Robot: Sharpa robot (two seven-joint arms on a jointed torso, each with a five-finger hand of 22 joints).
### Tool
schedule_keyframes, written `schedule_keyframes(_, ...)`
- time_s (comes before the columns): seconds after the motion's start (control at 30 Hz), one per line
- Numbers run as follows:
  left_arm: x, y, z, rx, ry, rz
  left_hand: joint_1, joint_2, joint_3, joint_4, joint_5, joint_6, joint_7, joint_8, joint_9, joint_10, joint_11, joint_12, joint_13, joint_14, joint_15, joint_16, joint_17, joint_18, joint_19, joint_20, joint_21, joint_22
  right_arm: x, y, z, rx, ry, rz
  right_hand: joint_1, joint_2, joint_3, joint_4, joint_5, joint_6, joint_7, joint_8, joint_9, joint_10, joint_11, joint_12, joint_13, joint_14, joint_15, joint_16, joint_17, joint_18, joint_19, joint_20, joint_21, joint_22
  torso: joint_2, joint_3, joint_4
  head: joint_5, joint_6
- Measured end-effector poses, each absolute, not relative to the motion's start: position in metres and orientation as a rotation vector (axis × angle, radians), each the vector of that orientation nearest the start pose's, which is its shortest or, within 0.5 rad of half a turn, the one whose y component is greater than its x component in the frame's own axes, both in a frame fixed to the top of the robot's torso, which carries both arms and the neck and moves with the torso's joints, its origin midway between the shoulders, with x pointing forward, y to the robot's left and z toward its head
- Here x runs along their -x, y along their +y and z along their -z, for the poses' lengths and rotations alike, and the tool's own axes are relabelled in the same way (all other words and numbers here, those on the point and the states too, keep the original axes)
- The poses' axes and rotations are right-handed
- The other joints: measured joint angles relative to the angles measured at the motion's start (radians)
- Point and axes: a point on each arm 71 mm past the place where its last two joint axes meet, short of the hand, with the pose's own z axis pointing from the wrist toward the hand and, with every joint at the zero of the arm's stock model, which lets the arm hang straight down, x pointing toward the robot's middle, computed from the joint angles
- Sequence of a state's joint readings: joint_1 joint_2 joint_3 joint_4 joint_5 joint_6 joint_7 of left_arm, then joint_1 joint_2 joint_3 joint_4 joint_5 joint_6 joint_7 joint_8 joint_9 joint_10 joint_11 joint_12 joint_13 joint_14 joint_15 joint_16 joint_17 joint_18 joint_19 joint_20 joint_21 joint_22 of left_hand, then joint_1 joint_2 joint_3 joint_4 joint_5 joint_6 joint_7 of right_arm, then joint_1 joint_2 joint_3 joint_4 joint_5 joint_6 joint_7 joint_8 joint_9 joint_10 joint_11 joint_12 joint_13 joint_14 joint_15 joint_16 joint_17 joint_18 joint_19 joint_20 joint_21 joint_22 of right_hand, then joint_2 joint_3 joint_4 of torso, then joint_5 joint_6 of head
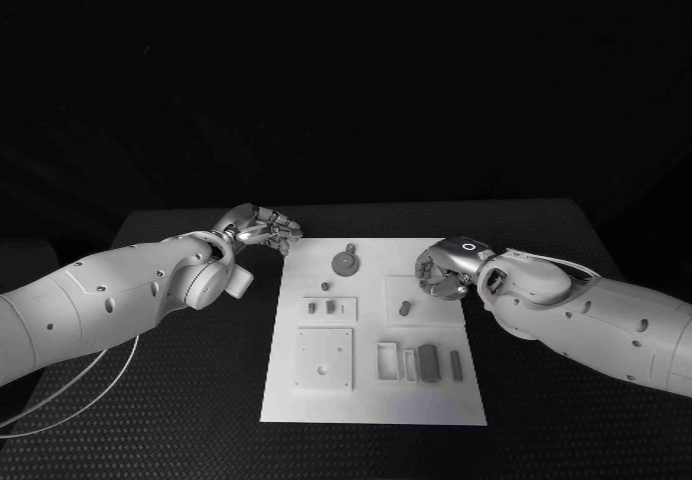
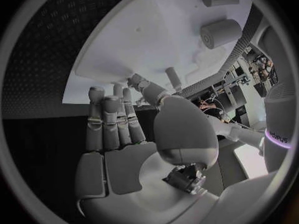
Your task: Assemble the parts on the task board
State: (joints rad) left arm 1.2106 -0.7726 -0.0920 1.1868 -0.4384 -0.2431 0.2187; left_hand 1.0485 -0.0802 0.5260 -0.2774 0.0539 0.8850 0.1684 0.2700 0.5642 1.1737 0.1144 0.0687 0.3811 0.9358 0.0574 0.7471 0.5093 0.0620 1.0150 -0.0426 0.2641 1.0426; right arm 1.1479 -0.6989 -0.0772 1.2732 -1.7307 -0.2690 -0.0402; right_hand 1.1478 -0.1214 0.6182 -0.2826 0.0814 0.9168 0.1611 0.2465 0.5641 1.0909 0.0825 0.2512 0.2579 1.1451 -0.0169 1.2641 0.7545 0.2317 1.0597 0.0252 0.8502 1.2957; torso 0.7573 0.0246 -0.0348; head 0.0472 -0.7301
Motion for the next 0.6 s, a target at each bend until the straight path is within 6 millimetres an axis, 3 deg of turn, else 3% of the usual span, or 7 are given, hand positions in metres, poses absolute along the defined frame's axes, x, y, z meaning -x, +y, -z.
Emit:
schedule_keyframes(0.2, -0.5367, 0.2732, 0.2153, 0.786, 1.645, 1.084, 0.000, 0.000, 0.000, 0.000, 0.000, 0.000, 0.000, 0.000, 0.000, 0.000, 0.000, 0.000, -0.001, 0.000, 0.000, -0.004, 0.001, -0.001, 0.000, 0.000, -0.004, -0.001, -0.5079, -0.1908, 0.2407, 0.469, 1.689, -0.459, -0.004, 0.026, -0.003, -0.003, 0.000, 0.039, -0.018, 0.019, 0.002, 0.030, -0.010, -0.005, 0.006, 0.015, -0.008, 0.000, 0.002, 0.000, 0.004, 0.000, -0.004, 0.004, 0.000, 0.0002, -0.0006, 0.004, -0.006)
schedule_keyframes(0.3, -0.5368, 0.2735, 0.2153, 0.786, 1.645, 1.083, 0.000, 0.000, 0.000, 0.000, 0.000, 0.000, 0.000, 0.000, 0.000, 0.000, 0.000, 0.000, -0.001, 0.000, 0.000, -0.004, 0.001, -0.001, 0.000, 0.000, -0.004, -0.002, -0.5074, -0.1895, 0.2413, 0.478, 1.689, -0.457, 0.001, 0.040, -0.003, -0.003, 0.000, 0.053, -0.026, 0.027, 0.004, 0.104, -0.015, -0.005, 0.010, 0.017, -0.017, -0.004, 0.004, 0.000, 0.007, -0.003, -0.007, 0.007, 0.000, 0.0001, -0.0006, 0.005, -0.008)
schedule_keyframes(0.43, -0.5369, 0.2735, 0.2154, 0.787, 1.645, 1.083, 0.000, 0.000, 0.000, 0.000, 0.000, 0.000, 0.000, 0.000, -0.001, 0.000, 0.000, 0.000, -0.001, 0.000, 0.000, -0.004, 0.001, -0.001, 0.000, 0.000, -0.004, -0.002, -0.5066, -0.1881, 0.2418, 0.490, 1.686, -0.453, 0.009, 0.059, -0.003, -0.003, 0.000, 0.084, -0.038, 0.040, 0.006, 0.133, -0.023, 0.000, 0.013, 0.028, -0.028, -0.004, 0.007, 0.000, 0.012, -0.007, -0.008, 0.011, 0.000, 0.0013, -0.0008, 0.006, -0.012)
schedule_keyframes(0.6, -0.5369, 0.2732, 0.2154, 0.787, 1.646, 1.084, 0.000, 0.000, 0.000, 0.000, 0.000, 0.000, 0.000, 0.000, -0.001, 0.000, 0.000, 0.000, -0.001, 0.000, 0.000, -0.004, 0.002, -0.003, 0.000, 0.000, -0.004, -0.002, -0.5064, -0.1865, 0.2419, 0.499, 1.681, -0.446, 0.016, 0.067, -0.003, -0.003, 0.000, 0.103, -0.044, 0.051, 0.011, 0.162, -0.036, 0.008, 0.024, 0.032, -0.040, -0.004, 0.009, 0.000, 0.017, -0.013, -0.008, 0.012, 0.000, 0.0026, -0.0016, 0.006, -0.016)
